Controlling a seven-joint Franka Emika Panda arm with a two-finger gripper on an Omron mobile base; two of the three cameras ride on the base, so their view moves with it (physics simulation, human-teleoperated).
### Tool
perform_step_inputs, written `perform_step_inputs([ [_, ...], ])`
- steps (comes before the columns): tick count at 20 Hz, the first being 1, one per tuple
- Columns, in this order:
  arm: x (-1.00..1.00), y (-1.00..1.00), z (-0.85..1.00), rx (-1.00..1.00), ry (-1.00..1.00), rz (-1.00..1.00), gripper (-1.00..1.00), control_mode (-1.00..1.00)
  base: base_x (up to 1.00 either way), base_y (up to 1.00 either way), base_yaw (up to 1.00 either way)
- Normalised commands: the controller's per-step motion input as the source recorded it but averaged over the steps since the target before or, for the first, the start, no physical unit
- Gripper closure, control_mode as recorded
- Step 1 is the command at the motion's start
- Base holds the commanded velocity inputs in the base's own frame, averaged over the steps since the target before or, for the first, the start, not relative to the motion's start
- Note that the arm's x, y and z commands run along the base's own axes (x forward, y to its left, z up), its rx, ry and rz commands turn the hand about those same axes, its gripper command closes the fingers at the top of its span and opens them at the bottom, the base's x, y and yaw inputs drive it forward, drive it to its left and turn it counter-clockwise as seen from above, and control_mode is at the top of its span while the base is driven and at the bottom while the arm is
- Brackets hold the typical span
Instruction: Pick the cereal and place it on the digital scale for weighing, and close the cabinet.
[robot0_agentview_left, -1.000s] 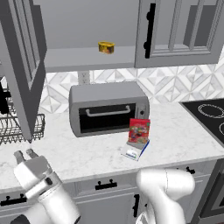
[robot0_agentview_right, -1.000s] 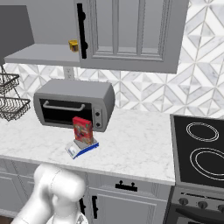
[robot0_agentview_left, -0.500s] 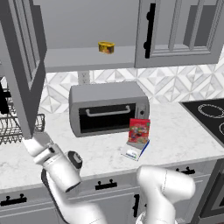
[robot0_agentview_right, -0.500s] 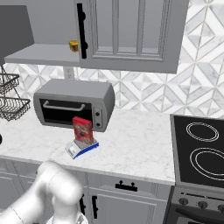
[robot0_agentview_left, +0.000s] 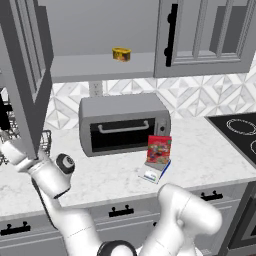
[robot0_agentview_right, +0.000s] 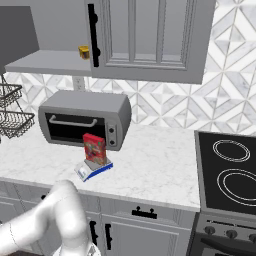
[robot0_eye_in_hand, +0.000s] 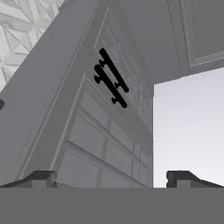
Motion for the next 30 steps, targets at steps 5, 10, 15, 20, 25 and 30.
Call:
perform_step_inputs([
  [5, 0.31, 0.4, 0.0, 0.12, -0.1, -0.05, -1.0, -1.0, 0.0, 0.0, 0.0],
  [10, -0.02, 0.02, 0.0, 0.51, -0.14, 0.0, -1.0, -1.0, 0.0, 0.0, 0.0],
  [15, -0.24, -0.01, 0.0, 0.59, -0.18, 0.0, -1.0, -1.0, 0.0, 0.0, 0.0],
  [20, -0.27, -0.27, 0.12, 0.61, -0.14, 0.0, -1.0, -1.0, 0.0, 0.0, 0.0],
  [25, -0.16, -0.58, 0.3, 0.58, -0.03, 0.0, -1.0, -1.0, 0.0, 0.0, 0.0],
  [30, 0.0, -0.94, 0.51, 0.51, 0.0, 0.0, -1.0, -1.0, 0.0, 0.0, 0.0],
])
